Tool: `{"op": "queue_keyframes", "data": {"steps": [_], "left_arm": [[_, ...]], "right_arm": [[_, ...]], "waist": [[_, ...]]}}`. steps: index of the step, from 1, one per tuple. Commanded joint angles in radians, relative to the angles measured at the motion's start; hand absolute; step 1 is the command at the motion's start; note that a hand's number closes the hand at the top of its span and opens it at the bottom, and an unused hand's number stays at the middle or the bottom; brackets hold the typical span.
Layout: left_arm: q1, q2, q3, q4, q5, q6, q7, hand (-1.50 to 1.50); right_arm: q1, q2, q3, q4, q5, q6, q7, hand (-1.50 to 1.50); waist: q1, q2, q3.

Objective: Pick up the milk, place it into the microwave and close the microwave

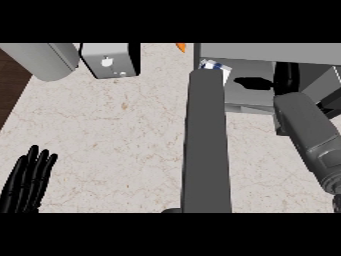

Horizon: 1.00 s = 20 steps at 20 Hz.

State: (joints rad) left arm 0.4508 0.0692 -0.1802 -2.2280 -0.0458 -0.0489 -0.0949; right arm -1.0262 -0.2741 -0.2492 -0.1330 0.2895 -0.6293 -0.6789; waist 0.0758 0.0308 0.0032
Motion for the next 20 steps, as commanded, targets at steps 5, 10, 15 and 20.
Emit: {"op": "queue_keyframes", "data": {"steps": [5, 10, 15, 20], "left_arm": [[0.059, 0.012, 0.001, -0.044, -0.005, -0.006, 0.003, -1.50], [0.031, -0.013, -0.020, -0.060, -0.017, 0.018, 0.046, -1.50], [0.031, -0.018, -0.033, -0.029, -0.024, 0.013, -0.004, -1.50], [0.039, -0.003, -0.028, -0.028, 0.004, -0.010, 0.004, -1.50]], "right_arm": [[0.021, -0.038, -0.055, -0.013, -0.061, 0.206, -0.064, -1.50], [0.079, -0.046, -0.090, -0.019, -0.102, 0.299, -0.113, -1.50], [0.139, -0.043, -0.101, -0.018, -0.117, 0.350, -0.152, -1.50], [0.215, 0.020, -0.091, -0.024, -0.129, 0.483, -0.206, -1.50]], "waist": [[-0.011, -0.009, 0.000], [-0.031, -0.014, -0.001], [-0.041, -0.016, -0.001], [-0.054, -0.023, -0.002]]}}
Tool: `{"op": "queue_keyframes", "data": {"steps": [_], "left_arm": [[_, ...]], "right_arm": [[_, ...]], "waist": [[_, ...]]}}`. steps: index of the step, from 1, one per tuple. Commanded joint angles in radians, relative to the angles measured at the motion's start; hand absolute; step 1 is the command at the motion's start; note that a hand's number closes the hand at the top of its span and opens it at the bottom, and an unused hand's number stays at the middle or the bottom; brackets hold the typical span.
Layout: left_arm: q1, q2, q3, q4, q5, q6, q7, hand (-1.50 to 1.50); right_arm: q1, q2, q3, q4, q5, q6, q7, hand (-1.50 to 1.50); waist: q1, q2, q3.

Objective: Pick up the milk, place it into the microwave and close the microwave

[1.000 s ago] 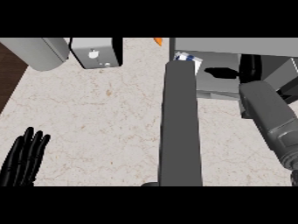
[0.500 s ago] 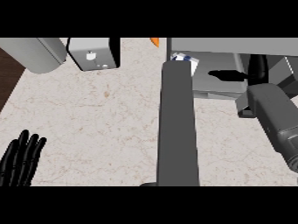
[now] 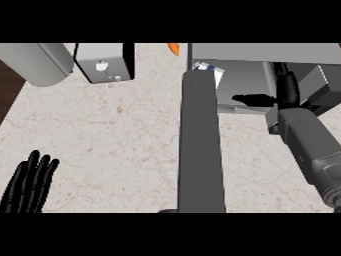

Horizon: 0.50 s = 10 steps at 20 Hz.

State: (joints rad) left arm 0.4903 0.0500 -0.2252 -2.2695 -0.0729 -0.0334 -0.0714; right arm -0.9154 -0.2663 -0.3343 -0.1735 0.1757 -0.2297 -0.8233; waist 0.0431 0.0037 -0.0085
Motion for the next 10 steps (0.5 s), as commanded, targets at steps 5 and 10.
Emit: {"op": "queue_keyframes", "data": {"steps": [5, 10], "left_arm": [[0.065, 0.007, -0.026, -0.049, 0.001, -0.010, -0.024, -1.50], [0.021, -0.024, -0.045, 0.019, -0.049, 0.031, -0.022, -1.50]], "right_arm": [[0.175, 0.010, -0.005, 0.013, -0.020, 0.087, -0.062, -1.50], [0.203, 0.030, 0.015, -0.009, -0.021, 0.157, -0.025, -1.50]], "waist": [[-0.018, 0.003, 0.010], [-0.035, -0.002, 0.009]]}}
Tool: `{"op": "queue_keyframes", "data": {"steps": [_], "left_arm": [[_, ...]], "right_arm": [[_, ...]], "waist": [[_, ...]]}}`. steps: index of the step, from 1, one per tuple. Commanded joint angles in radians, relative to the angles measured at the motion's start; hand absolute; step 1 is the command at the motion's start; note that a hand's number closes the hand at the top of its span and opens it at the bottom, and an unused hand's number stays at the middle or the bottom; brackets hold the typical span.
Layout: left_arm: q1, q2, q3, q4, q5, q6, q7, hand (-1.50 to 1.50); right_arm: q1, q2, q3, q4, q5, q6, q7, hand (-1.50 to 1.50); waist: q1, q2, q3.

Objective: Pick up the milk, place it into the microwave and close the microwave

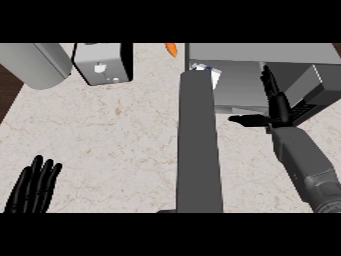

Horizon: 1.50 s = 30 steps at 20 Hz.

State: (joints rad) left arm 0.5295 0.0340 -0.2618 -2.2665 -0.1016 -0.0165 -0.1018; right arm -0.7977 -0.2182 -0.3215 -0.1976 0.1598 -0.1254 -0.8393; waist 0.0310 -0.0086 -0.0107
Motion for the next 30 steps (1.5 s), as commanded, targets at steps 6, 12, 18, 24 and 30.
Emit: {"op": "queue_keyframes", "data": {"steps": [6, 12, 18, 24, 30], "left_arm": [[0.014, 0.038, -0.016, -0.014, 0.026, -0.039, 0.012, -1.50], [-0.036, 0.047, -0.063, 0.109, 0.056, -0.099, -0.038, -1.50], [-0.098, 0.096, -0.114, 0.108, -0.006, -0.149, 0.010, 1.50], [-0.259, 0.049, -0.081, 0.238, 0.045, -0.156, 0.073, 1.50], [-0.370, 0.018, -0.156, 0.321, -0.036, -0.161, 0.101, 1.50]], "right_arm": [[0.203, 0.097, -0.011, -0.031, -0.055, 0.079, -0.083, -1.50], [0.325, 0.096, 0.011, -0.108, -0.076, 0.196, -0.119, -1.50], [0.477, 0.089, 0.051, -0.178, -0.082, 0.331, -0.186, -1.50], [0.668, 0.098, 0.100, -0.387, -0.108, 0.394, -0.214, -1.50], [0.803, 0.053, 0.121, -0.575, -0.165, 0.452, -0.159, -1.50]], "waist": [[-0.026, 0.006, 0.010], [-0.041, 0.004, 0.009], [-0.039, 0.005, 0.010], [-0.054, 0.005, 0.009], [-0.046, 0.007, 0.010]]}}
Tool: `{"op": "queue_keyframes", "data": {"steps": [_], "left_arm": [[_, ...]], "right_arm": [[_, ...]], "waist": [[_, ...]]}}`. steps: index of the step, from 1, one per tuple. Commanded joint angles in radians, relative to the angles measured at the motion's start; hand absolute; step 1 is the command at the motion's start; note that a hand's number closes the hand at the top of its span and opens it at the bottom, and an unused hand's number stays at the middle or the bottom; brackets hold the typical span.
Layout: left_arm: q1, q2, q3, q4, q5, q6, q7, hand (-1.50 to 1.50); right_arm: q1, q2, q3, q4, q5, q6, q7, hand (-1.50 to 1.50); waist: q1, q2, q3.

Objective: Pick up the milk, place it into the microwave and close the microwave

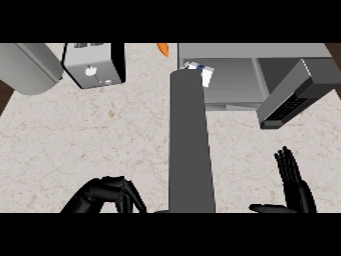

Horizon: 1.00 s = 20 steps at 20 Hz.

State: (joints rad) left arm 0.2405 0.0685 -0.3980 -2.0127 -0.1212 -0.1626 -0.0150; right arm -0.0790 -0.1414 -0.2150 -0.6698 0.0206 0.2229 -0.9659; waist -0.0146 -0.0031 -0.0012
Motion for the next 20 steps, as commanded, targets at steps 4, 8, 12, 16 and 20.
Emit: {"op": "queue_keyframes", "data": {"steps": [4, 8, 12, 16, 20], "left_arm": [[-0.216, -0.001, -0.017, 0.124, 0.006, -0.096, 0.131, 1.50], [-0.237, -0.029, -0.095, 0.288, -0.021, -0.133, 0.063, 1.50], [-0.340, -0.067, -0.176, 0.426, -0.085, -0.007, 0.024, 1.50], [-0.427, -0.068, -0.319, 0.536, -0.114, 0.097, -0.008, 1.50], [-0.585, -0.069, -0.396, 0.686, -0.001, 0.223, 0.032, 1.50]], "right_arm": [[0.178, -0.033, 0.036, -0.191, -0.054, 0.135, -0.027, -1.50], [0.217, -0.078, 0.024, -0.243, -0.091, 0.145, -0.012, -1.50], [0.320, -0.096, 0.041, -0.362, -0.139, 0.199, -0.003, -1.50], [0.300, -0.133, 0.038, -0.398, -0.187, 0.223, 0.034, -1.50], [0.351, -0.108, 0.111, -0.509, -0.187, 0.231, 0.024, -1.50]], "waist": [[-0.012, 0.002, 0.000], [-0.005, 0.003, 0.000], [-0.017, 0.002, -0.001], [-0.013, 0.004, 0.000], [-0.056, 0.010, -0.001]]}}
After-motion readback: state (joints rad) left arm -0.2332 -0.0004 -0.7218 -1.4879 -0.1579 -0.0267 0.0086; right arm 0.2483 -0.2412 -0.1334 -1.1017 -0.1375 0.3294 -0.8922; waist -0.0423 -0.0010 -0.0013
